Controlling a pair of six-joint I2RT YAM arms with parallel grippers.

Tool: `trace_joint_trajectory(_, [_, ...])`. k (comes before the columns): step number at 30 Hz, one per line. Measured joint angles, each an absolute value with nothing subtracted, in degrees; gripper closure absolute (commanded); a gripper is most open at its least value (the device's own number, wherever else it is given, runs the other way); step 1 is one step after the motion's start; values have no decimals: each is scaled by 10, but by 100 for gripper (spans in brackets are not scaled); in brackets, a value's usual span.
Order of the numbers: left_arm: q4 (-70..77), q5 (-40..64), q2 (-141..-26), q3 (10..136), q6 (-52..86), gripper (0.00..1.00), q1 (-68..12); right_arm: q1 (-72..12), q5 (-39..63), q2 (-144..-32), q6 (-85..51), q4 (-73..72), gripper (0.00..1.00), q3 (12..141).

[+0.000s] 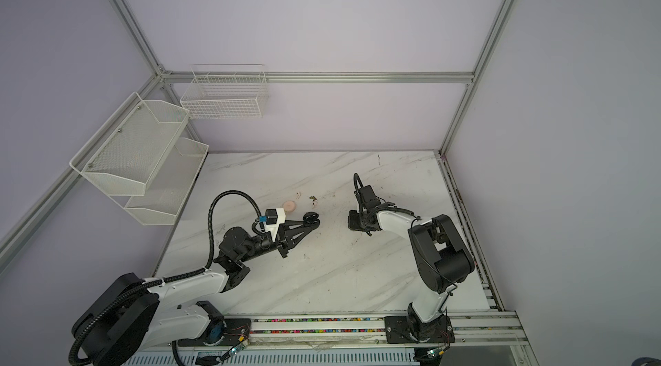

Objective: Insert wireless bluetooth earbuds into charging case
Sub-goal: Pick up the wireless bluetooth earbud from the center of the table.

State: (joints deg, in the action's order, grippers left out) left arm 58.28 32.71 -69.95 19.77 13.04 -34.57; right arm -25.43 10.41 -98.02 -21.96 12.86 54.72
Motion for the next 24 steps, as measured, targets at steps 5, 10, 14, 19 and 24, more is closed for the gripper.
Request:
trace_joint_trajectory(5, [584,328,-700,198,130,100,-346,-254,105,-987,-218,126,77,547])
trace_joint_trajectory(10, [589,328,-700,198,130,100,-346,-254,110,-988,-217,123,80,547])
trace_joint_trajectory(14, [591,328,-700,198,131,100,-346,-254,114,-990,-216,121,83,547])
trace_joint_trajectory(19, [591,328,-700,198,131,100,-346,-254,116,-990,-214,121,85,547])
trace_joint_trajectory(24, [591,328,-700,198,131,100,-346,-254,116,-990,-211,119,87,547])
